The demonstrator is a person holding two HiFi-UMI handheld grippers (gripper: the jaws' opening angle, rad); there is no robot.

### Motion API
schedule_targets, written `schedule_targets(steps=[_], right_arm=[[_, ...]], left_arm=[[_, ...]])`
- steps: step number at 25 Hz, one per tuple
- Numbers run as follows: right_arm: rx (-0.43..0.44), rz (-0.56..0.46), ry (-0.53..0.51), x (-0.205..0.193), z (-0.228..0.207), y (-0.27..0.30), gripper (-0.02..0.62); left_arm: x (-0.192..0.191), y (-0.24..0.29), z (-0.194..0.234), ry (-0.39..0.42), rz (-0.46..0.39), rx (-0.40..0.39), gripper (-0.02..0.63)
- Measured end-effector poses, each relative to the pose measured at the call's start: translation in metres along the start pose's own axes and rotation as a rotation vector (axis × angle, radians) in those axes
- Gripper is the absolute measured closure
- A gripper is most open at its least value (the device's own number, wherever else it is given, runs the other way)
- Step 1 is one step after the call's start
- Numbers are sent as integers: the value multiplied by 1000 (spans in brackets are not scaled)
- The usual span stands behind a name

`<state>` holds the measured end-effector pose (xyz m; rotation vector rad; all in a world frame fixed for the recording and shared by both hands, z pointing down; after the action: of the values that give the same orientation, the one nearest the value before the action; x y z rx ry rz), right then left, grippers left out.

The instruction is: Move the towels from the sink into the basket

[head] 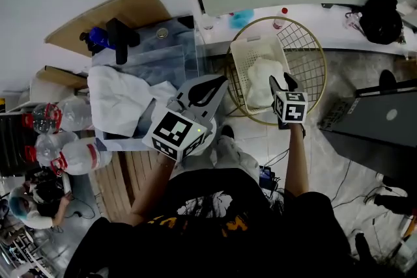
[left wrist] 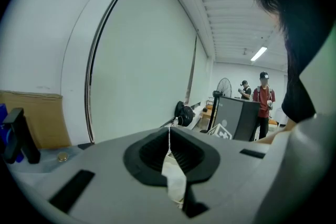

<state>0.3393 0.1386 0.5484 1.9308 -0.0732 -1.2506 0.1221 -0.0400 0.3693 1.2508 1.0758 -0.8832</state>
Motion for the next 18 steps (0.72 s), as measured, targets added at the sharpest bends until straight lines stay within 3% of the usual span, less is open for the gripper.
schedule_targets(steps=[4, 7, 18], right_arm=[[111, -106, 15, 23, 47, -47, 391], [183, -168, 12, 26, 89, -77, 363], [251, -249, -50, -4, 238, -143, 313]], left_arm=[[-3, -26, 1, -8, -19, 10, 596], [-11, -51, 5, -9, -21, 12, 596], [-50, -161, 31, -1, -35, -2, 596]])
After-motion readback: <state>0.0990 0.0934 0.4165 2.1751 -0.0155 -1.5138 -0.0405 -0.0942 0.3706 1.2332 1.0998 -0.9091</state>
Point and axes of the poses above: the fingertips, and each gripper's own axes: y forward along the fingers, z to its left, x out of its top, the point moved 10 cm from there along -y, backward along the fingers, and after that the axes turned 8 degrees about y, right-handed, at the moved point
